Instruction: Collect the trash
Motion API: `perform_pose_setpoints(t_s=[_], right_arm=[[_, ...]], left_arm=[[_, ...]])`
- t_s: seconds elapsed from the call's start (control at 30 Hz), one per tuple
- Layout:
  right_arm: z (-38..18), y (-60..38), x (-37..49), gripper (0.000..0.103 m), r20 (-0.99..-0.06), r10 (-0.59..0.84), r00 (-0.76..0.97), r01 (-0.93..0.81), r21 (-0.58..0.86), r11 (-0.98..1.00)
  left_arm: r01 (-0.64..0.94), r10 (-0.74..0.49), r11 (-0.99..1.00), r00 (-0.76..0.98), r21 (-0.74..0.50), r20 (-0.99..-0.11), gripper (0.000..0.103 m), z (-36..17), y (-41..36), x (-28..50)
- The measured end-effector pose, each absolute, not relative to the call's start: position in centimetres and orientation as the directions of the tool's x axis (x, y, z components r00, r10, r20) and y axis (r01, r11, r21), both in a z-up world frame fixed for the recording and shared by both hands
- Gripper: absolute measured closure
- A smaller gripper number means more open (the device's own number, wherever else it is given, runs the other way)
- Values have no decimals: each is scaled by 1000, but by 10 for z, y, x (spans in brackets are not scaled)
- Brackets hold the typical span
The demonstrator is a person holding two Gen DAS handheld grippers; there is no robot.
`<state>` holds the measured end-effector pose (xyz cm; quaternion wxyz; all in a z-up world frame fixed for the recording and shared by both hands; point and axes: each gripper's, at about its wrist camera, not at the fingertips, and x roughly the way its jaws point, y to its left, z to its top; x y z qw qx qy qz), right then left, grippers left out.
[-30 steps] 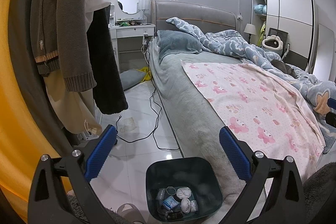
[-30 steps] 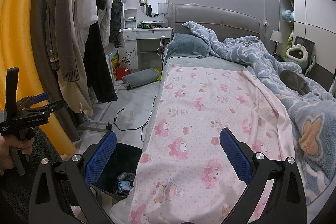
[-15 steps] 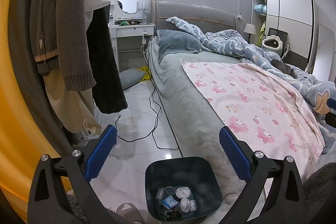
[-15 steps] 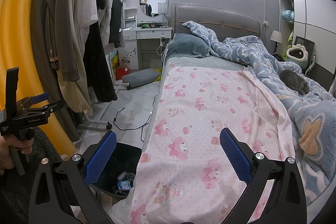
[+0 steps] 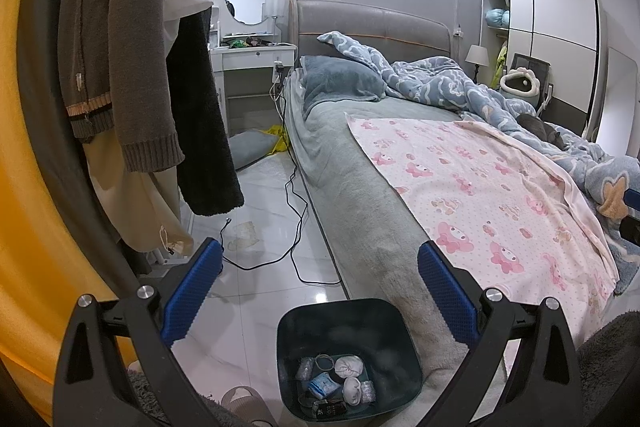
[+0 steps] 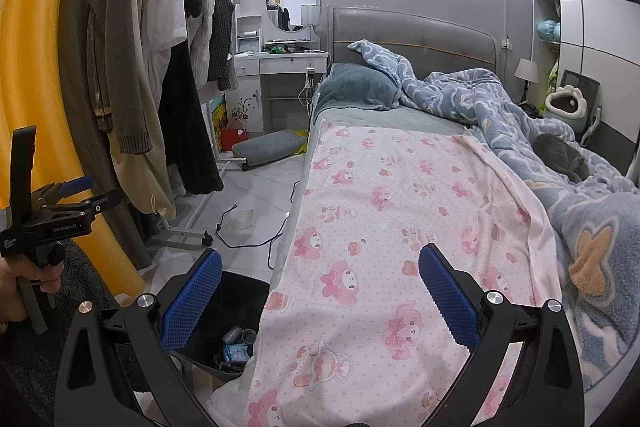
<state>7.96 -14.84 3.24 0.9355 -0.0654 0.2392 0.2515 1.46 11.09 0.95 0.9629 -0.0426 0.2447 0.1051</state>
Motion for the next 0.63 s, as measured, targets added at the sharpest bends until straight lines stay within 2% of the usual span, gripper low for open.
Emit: perform_pose_setpoints(t_s=[0.63], right_arm=[[33, -149, 80, 3, -481, 440, 759, -503, -2, 865]], left_arm=[[-237, 187, 971, 848, -38, -495, 3, 6, 108, 15]])
